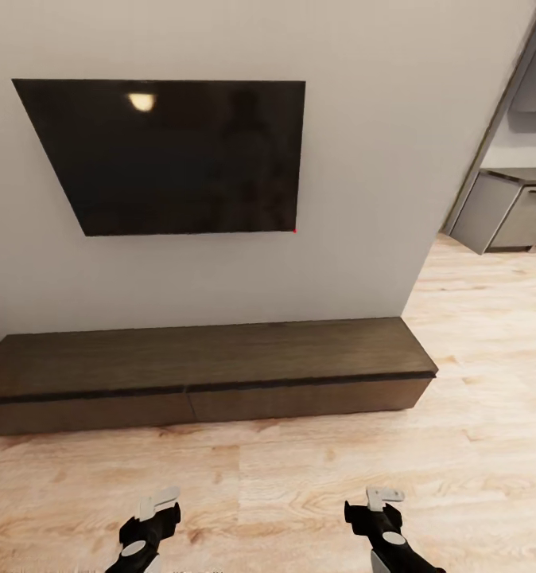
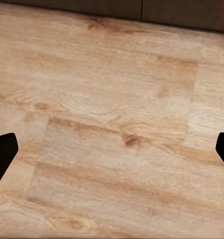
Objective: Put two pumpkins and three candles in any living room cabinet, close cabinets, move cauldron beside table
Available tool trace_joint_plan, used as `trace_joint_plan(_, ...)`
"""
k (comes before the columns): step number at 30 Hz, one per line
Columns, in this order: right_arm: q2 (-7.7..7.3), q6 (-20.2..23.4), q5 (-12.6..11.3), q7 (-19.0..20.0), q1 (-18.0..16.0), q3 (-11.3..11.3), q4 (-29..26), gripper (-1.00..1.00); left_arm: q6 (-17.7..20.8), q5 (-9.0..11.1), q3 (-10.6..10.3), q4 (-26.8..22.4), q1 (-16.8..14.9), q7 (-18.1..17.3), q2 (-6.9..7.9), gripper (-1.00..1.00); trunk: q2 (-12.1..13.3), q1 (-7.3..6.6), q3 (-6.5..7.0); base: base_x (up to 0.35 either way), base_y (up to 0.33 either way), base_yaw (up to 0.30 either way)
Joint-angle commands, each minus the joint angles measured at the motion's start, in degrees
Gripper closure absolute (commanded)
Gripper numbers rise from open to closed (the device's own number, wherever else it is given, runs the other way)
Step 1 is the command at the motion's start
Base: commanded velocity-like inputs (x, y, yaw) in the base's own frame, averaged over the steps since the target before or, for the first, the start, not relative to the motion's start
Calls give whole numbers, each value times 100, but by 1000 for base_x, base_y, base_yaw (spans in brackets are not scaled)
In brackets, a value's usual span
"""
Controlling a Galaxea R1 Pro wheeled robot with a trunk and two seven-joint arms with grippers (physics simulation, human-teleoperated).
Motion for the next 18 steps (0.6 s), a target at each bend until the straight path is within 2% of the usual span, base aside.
trace_joint_plan(1, -6, -20, -61, -26, -2, 47, -2, -100, -24, 56, -49, -2, -5, 37, 5, -100, -4, 0, -2, 0, -315, 260)
trace_joint_plan(8, -6, -19, -60, -24, -2, 50, -3, -100, -17, 56, -49, 1, -5, 43, 5, -100, -4, 0, 11, 30, -298, 222)
trace_joint_plan(14, -7, -19, -53, -23, -2, 54, 0, -100, -15, 56, -50, -5, -5, 36, 4, -100, -4, 0, 13, 138, -183, 35)
trace_joint_plan(18, -8, -19, -53, -25, -2, 59, -14, -100, -16, 56, -50, -6, -5, 37, 5, -100, -4, 0, 13, 34, -9, 4)
